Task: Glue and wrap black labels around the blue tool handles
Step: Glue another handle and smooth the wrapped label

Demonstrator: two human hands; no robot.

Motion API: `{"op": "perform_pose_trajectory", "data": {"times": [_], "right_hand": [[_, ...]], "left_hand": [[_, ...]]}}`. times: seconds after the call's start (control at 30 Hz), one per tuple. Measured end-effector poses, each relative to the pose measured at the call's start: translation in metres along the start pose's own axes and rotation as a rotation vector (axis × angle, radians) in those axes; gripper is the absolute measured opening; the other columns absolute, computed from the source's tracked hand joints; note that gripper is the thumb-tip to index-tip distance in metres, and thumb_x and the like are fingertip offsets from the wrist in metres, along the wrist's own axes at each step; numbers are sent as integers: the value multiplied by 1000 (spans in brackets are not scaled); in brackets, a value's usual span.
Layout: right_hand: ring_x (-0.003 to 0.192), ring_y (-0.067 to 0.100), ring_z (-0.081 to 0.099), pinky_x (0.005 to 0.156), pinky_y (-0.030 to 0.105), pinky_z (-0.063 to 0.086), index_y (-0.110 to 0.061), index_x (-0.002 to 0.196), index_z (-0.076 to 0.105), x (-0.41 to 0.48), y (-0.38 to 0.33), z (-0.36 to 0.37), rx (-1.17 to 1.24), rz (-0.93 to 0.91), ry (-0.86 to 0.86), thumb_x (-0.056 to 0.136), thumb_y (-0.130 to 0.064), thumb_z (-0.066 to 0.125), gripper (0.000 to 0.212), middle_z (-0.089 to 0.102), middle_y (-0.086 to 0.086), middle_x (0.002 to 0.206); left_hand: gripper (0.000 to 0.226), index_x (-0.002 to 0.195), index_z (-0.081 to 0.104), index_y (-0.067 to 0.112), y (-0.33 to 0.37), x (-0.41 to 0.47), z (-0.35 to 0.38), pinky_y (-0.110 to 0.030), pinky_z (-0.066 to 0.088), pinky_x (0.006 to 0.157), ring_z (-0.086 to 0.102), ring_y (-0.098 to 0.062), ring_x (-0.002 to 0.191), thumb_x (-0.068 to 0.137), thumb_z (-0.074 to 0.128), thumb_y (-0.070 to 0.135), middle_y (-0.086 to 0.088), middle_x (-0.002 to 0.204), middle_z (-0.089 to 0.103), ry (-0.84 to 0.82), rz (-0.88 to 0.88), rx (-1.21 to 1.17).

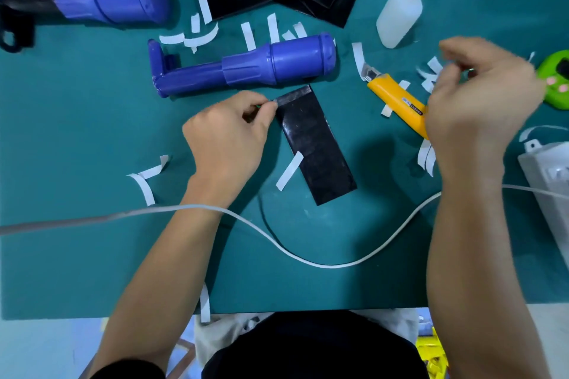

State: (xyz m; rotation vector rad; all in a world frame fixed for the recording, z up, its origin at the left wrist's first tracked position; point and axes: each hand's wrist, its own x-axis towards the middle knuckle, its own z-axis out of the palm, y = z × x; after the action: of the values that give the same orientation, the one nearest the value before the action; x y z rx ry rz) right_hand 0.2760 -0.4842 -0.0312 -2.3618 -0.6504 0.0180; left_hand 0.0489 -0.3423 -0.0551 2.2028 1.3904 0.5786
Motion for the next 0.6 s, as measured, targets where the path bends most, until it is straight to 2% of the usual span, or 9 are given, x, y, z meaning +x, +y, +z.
{"op": "perform_pose_trajectory", "data": {"times": [0.07, 0.13, 0.17, 0.23, 0.3, 0.4, 0.47, 0.53, 0.6], "right_hand": [[69, 8, 68, 69, 35, 55, -20, 89, 80, 2, -6, 0, 140, 49, 60, 87, -31, 64, 19, 73, -8, 74], [67, -2, 66, 69, 28, 54, -21, 91, 79, 6, -12, 3, 240, 99, 72, 84, -36, 69, 20, 71, -15, 74], [79, -5, 68, 77, 25, 55, -21, 106, 78, 8, -14, 6, 235, 101, 29, 84, -36, 69, 28, 74, -14, 86], [116, -9, 61, 98, 17, 48, -26, 143, 59, 15, -19, 14, 187, 81, -130, 83, -34, 69, 61, 70, -12, 127], [130, -2, 54, 107, 22, 45, -33, 154, 41, 24, -24, 25, 184, 94, -254, 81, -33, 69, 79, 60, -10, 145], [111, 21, 60, 92, 35, 49, -25, 148, 43, 34, -31, 46, 116, 85, -301, 89, -25, 61, 63, 65, -1, 123], [107, 27, 56, 81, 31, 41, -18, 143, 46, 35, -33, 54, 104, 92, -247, 95, -19, 50, 48, 61, 3, 111], [95, 12, 57, 69, 24, 36, -14, 137, 47, 31, -35, 54, 186, 88, -141, 95, -17, 45, 42, 61, -9, 100], [74, 0, 54, 64, 19, 43, -12, 128, 47, 24, -37, 52, 351, 46, -85, 92, -15, 45, 36, 60, -28, 86]], "left_hand": [[16, 101, 82, 20, -3, 2, 0, -33, 55, 86, 72, -19, 83, 89, 77, 30, 5, 86, 79, 113, 129, -89], [31, 118, 78, 10, -7, 7, 3, -29, 47, 101, 68, -24, 103, 88, 78, 18, -1, 108, 78, 166, 271, -100], [42, 128, 72, 7, -10, 12, 4, -31, 42, 110, 62, -27, 118, 87, 77, 16, -2, 123, 73, 143, 316, -84], [60, 144, 59, 5, -16, 20, 7, -40, 32, 123, 47, -30, 141, 88, 76, 16, -6, 148, 58, 61, 352, -52], [64, 151, 52, 6, -22, 26, 11, -43, 26, 127, 39, -30, 148, 92, 73, 21, -8, 157, 50, -7, 337, -20], [54, 148, 56, 12, -29, 33, 13, -40, 24, 125, 48, -26, 141, 98, 68, 30, -4, 149, 58, -49, 334, 20], [48, 143, 61, 16, -32, 37, 14, -30, 21, 122, 52, -24, 133, 98, 67, 33, -1, 142, 62, -40, 333, 43], [47, 141, 62, 19, -33, 40, 16, -25, 21, 116, 54, -24, 127, 97, 68, 36, 0, 138, 63, -41, 323, 50], [47, 140, 63, 21, -34, 43, 15, -28, 24, 112, 55, -25, 122, 97, 69, 39, 1, 136, 64, -54, 312, 50]]}}
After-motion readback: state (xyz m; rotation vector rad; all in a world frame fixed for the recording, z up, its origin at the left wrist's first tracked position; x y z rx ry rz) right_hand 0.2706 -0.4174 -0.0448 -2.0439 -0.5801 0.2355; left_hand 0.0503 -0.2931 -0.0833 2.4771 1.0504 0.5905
